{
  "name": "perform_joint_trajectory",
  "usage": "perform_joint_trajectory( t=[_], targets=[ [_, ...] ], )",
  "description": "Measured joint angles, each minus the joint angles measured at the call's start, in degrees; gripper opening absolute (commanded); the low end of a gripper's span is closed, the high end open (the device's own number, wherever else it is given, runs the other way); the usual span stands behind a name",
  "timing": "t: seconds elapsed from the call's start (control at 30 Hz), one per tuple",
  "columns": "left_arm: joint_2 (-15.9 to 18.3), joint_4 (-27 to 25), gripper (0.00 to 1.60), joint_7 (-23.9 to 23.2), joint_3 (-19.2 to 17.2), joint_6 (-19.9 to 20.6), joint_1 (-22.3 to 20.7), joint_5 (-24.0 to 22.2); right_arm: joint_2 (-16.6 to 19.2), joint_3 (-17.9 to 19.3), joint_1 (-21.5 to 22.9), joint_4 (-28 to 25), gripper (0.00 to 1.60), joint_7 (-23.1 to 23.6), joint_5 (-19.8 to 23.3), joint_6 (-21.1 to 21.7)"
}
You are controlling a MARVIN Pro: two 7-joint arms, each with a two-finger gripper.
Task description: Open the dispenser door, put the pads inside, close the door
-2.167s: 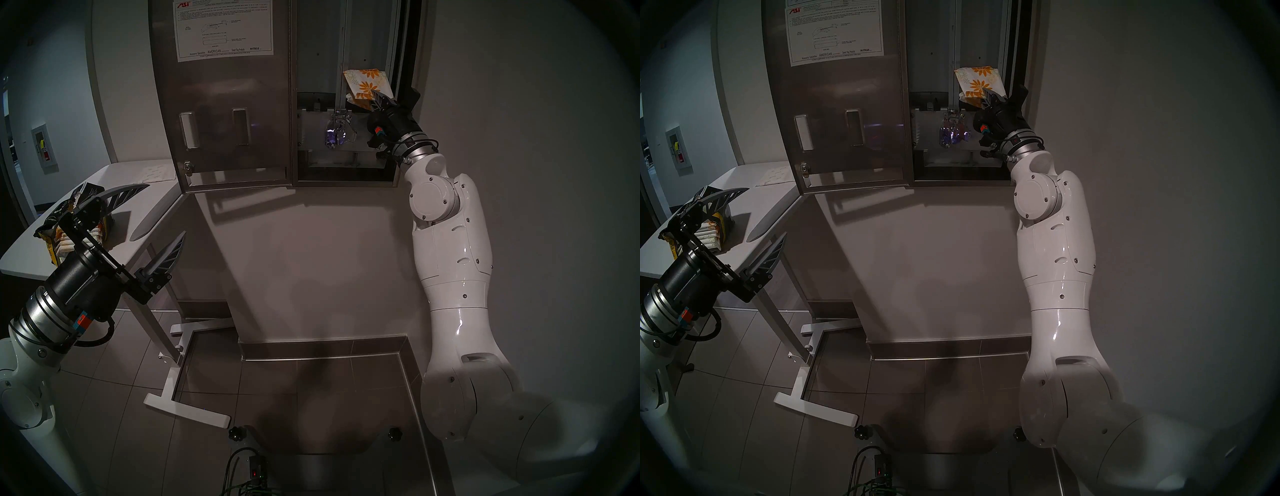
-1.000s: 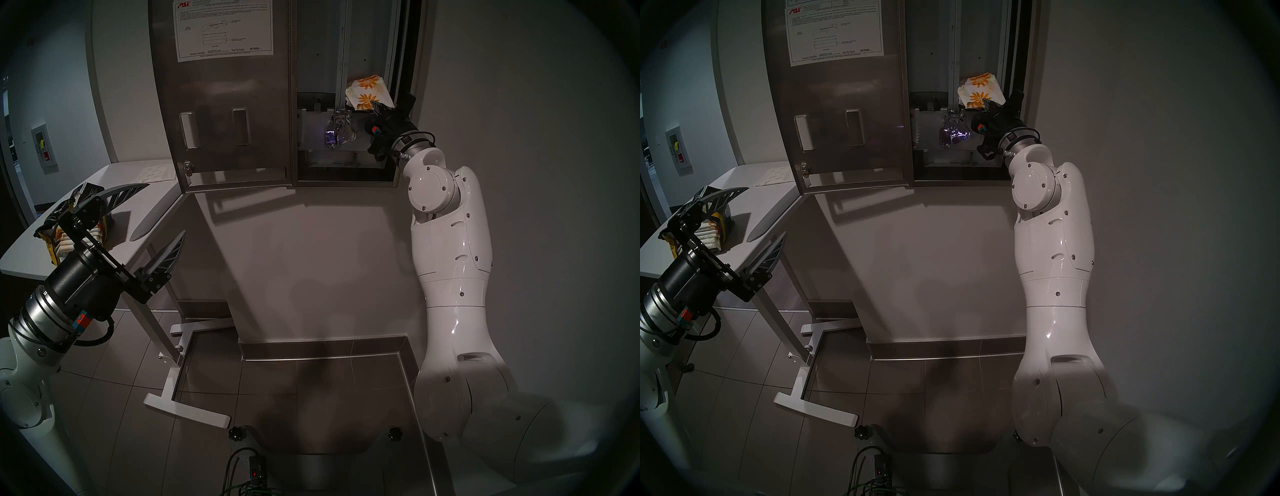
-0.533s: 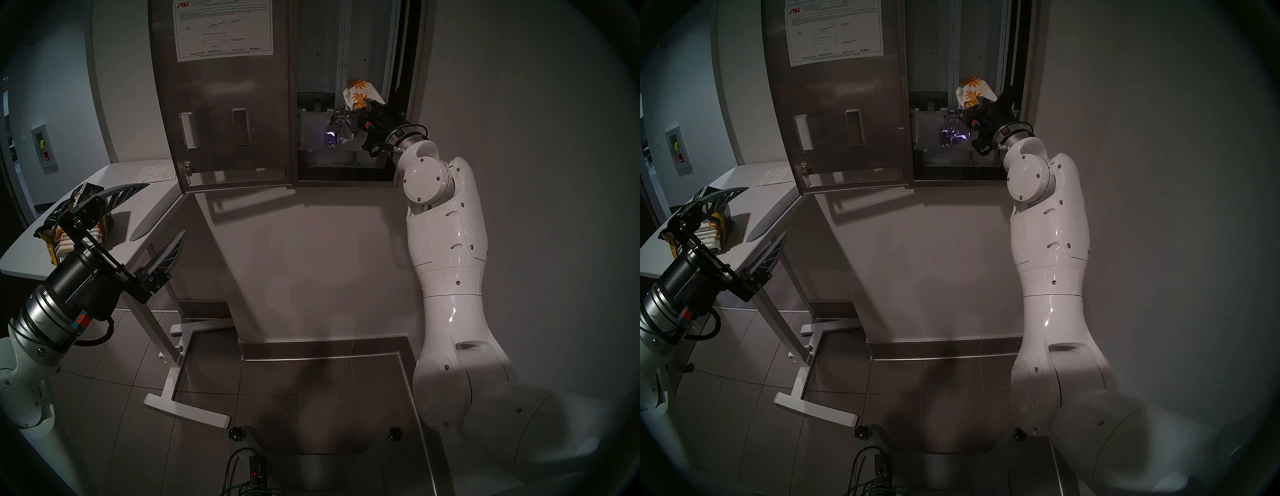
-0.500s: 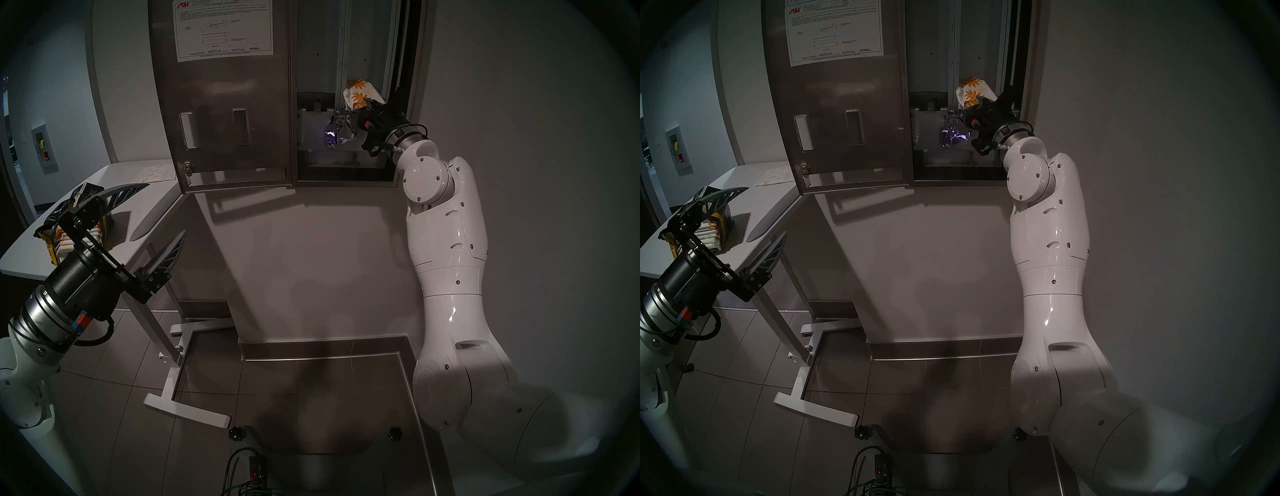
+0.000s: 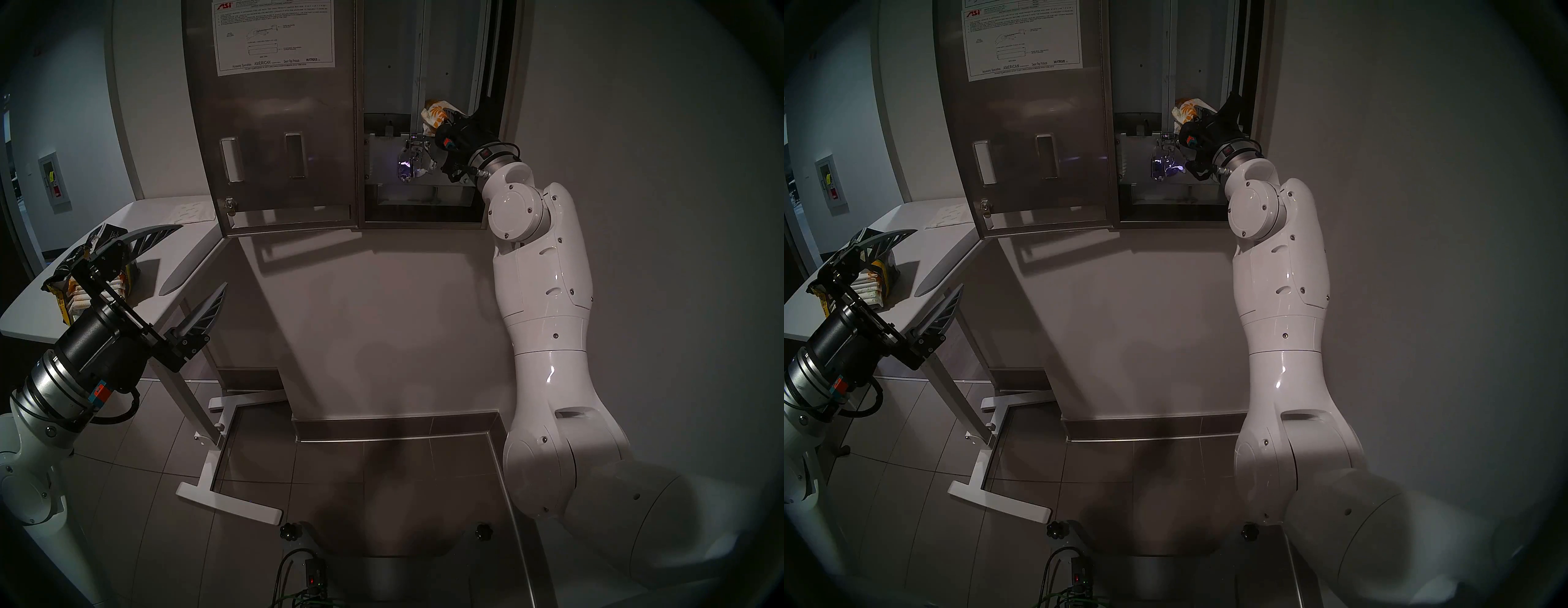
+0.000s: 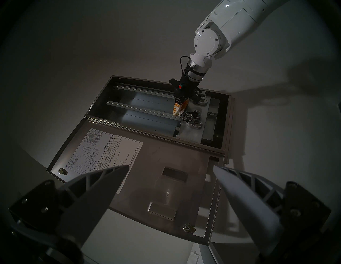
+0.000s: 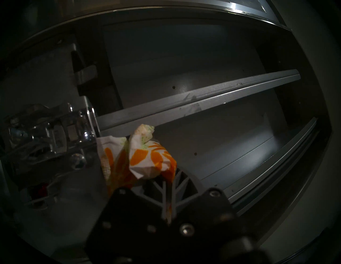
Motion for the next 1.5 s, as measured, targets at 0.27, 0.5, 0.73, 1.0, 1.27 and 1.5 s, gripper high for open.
perform_joint_trajectory(
  t=[0.27, 0.5, 0.73, 1.0, 1.27, 1.5],
  targets=[
    [0.01, 0.0, 1.6, -0.01, 0.0, 0.01, 0.0, -0.02, -0.14, 0.55, 0.47, 0.89, 0.0, -1.03, -1.1, 1.25],
    [0.02, 0.0, 1.6, -0.01, -0.01, 0.02, 0.0, -0.03, -0.05, 0.97, 1.53, 3.45, 0.0, -1.84, -1.95, 1.56],
    [0.02, -0.01, 1.6, -0.01, -0.01, 0.03, -0.01, -0.04, -0.06, 0.96, 2.57, 5.73, 0.0, -2.76, -2.59, 1.59],
    [0.03, -0.01, 1.6, -0.01, -0.01, 0.03, -0.01, -0.05, -0.07, 0.94, 3.68, 7.39, 0.0, -3.74, -3.11, 1.57],
    [0.04, -0.01, 1.6, -0.02, -0.01, 0.04, -0.01, -0.06, -0.03, 0.91, 3.67, 6.93, 0.45, -2.93, -3.31, 1.53],
    [0.04, -0.01, 1.6, -0.02, -0.02, 0.05, -0.01, -0.07, 0.13, 0.86, 2.93, 4.71, 0.76, 0.03, -3.31, 1.51]
  ],
)
